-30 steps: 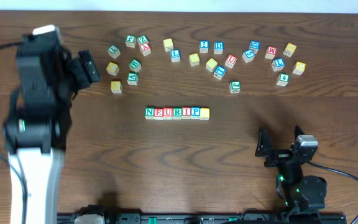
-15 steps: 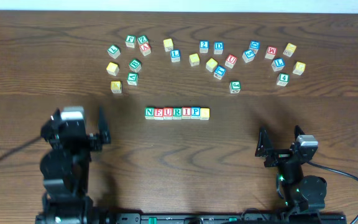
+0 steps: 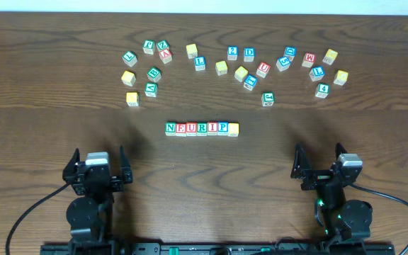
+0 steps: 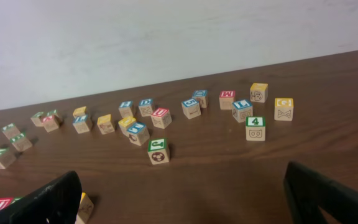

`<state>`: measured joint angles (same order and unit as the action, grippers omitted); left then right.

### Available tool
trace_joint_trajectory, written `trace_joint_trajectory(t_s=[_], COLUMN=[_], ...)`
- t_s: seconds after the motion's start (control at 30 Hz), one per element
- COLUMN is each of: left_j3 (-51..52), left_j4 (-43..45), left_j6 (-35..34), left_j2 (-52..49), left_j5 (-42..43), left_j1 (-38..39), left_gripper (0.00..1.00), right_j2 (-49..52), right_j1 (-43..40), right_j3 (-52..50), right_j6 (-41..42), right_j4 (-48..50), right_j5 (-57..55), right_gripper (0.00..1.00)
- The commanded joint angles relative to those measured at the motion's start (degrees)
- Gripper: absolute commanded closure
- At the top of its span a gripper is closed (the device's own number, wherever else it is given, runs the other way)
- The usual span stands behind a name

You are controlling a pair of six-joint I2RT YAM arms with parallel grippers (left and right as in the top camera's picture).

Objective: Spell out NEURIPS

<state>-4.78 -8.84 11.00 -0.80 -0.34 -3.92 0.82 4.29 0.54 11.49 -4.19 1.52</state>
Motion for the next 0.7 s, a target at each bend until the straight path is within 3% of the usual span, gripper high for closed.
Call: trace_joint_trajectory(t_s=[0.0,0.67], left_j3=[1.2,2.4], left_j4=[0.3,0.0], left_j6=[1.0,0.8], left_j2=[0.7,0.5], left_j5=[-0.6,-0.5], left_j1=[-0.2,-0.2], left_gripper=[0.02,0.02], right_j2=[-0.5,-0.5], right_j1=[-0.2,-0.2], right_j3=[-0.2,-0.2], right_j6=[-0.4,-0.4], right_j4=[-0.1,-0.1], right_j5=[-0.1,-0.1], right_gripper=[0.01,0.01])
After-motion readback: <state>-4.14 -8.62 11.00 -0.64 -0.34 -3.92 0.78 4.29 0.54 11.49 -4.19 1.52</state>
